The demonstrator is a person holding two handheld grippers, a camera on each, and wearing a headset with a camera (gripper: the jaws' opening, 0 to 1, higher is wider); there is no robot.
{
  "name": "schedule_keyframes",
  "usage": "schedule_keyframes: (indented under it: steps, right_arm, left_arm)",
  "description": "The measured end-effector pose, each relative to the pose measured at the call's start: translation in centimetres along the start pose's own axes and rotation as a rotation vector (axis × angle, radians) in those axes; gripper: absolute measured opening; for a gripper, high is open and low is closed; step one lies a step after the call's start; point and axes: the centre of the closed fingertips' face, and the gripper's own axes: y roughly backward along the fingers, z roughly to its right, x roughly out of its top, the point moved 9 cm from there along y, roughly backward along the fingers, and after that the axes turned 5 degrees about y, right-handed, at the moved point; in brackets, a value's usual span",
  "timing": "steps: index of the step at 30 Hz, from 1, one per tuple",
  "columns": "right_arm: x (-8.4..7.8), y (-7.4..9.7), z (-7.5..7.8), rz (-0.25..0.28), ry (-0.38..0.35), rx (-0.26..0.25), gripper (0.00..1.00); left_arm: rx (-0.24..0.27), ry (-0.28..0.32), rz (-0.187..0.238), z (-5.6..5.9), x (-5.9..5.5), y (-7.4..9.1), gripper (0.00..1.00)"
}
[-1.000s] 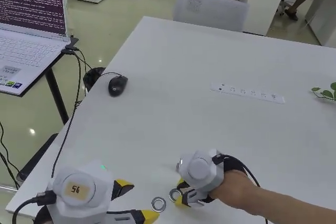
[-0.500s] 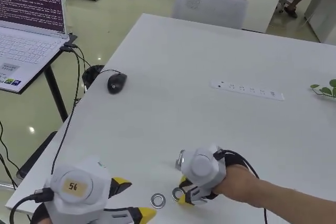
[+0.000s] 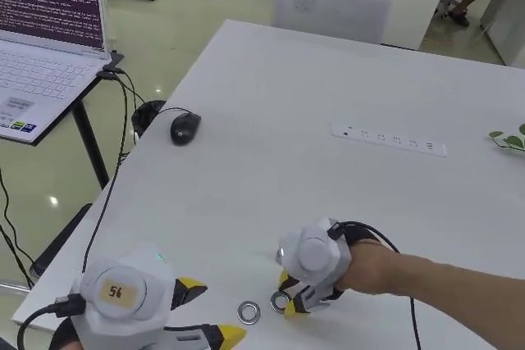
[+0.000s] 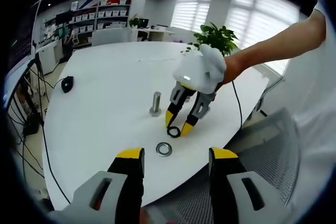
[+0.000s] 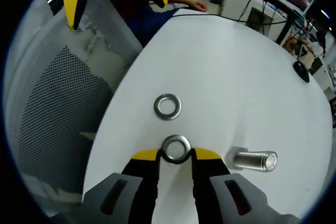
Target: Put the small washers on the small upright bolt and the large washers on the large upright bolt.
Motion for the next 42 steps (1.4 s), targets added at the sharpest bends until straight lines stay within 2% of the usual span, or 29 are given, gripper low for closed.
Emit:
schedule_keyframes:
  steps: [5, 9, 14, 21, 26, 32, 42]
  right_arm:
    - [-0.2, 0.1, -0.2, 0.018, -0.022, -0.024, 0.23]
    - [-0.7, 0.2, -0.6, 0.061, -0.128, -0.07, 0.23]
    - [-1.2, 0.3, -1.0, 0.104, -0.238, -0.104, 0.23]
    - [-1.8, 0.6, -1.2, 0.15, -0.337, -0.14, 0.23]
    - [-1.8, 1.4, -1.0, 0.166, -0.366, -0.17, 0.23]
    - [-1.1, 3.2, -0.7, 0.173, -0.34, -0.222, 0.23]
    - [0.0, 7.1, 1.5, 0.197, -0.319, -0.323, 0.23]
  left_arm:
    - [-0.002, -0.002, 0.004, 0.1, 0.3, -0.2, 0.48]
    - [-0.002, -0.001, 0.005, 0.0, 0.3, -0.1, 0.48]
    - [-0.001, -0.001, -0.002, -0.1, 0.1, -0.1, 0.48]
    - [0.0, -0.001, -0.003, -0.2, 0.1, -0.1, 0.48]
    - [-0.002, -0.002, -0.003, -0.3, 0.1, -0.1, 0.48]
    - [-0.002, -0.001, 0.0, -0.2, 0.2, -0.1, 0.48]
    - [-0.011, -0.011, 0.007, 0.0, 0.7, -0.4, 0.48]
